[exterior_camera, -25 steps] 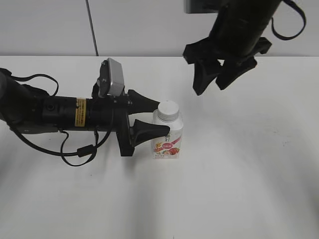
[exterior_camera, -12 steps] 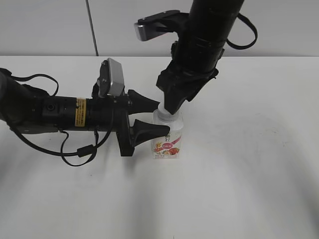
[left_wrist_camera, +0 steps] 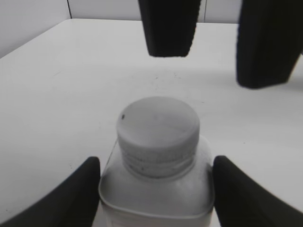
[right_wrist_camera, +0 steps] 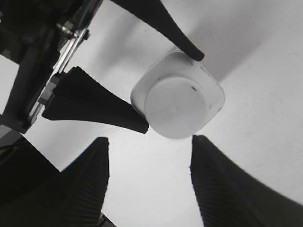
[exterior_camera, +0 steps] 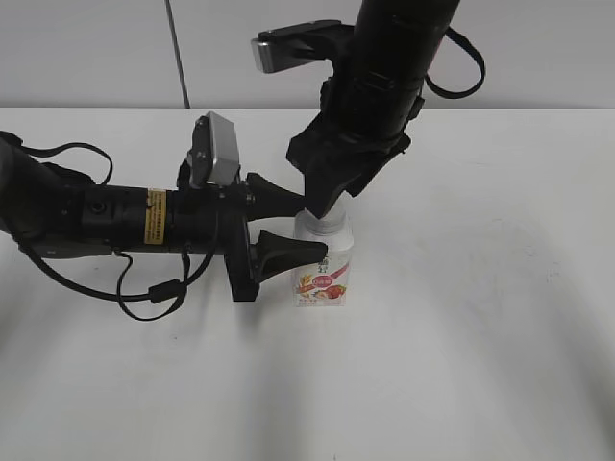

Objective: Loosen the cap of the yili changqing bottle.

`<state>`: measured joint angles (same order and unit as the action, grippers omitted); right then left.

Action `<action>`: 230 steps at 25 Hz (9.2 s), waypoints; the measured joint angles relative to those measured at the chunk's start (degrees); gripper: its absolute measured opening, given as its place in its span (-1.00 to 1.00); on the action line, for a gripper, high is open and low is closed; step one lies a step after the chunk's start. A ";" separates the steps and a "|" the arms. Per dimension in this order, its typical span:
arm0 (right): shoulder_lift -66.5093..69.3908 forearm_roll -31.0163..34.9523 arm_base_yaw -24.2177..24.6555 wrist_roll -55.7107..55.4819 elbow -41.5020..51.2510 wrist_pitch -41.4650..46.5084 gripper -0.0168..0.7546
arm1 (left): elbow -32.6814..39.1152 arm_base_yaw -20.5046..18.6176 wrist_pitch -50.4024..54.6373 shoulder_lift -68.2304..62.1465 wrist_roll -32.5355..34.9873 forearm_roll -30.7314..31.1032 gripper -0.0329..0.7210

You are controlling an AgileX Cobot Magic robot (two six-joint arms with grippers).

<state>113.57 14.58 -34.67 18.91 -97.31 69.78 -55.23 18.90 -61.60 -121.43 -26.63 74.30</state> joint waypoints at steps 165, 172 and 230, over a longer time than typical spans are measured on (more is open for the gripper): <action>3.99 -9.36 21.86 -18.91 23.80 -32.21 0.06 | -0.35 -0.06 0.32 0.00 -0.14 2.19 0.24; 5.71 -9.17 21.86 -19.58 23.97 -31.86 0.23 | -0.35 -0.06 0.32 0.00 -0.14 2.19 0.24; -29.14 -20.87 21.86 -17.45 20.53 -11.39 0.57 | 0.05 -12.53 105.31 44.53 16.27 -54.28 0.64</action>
<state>84.43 -6.29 -12.81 1.46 -76.78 58.39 -55.18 6.38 43.71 -76.90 -10.36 20.02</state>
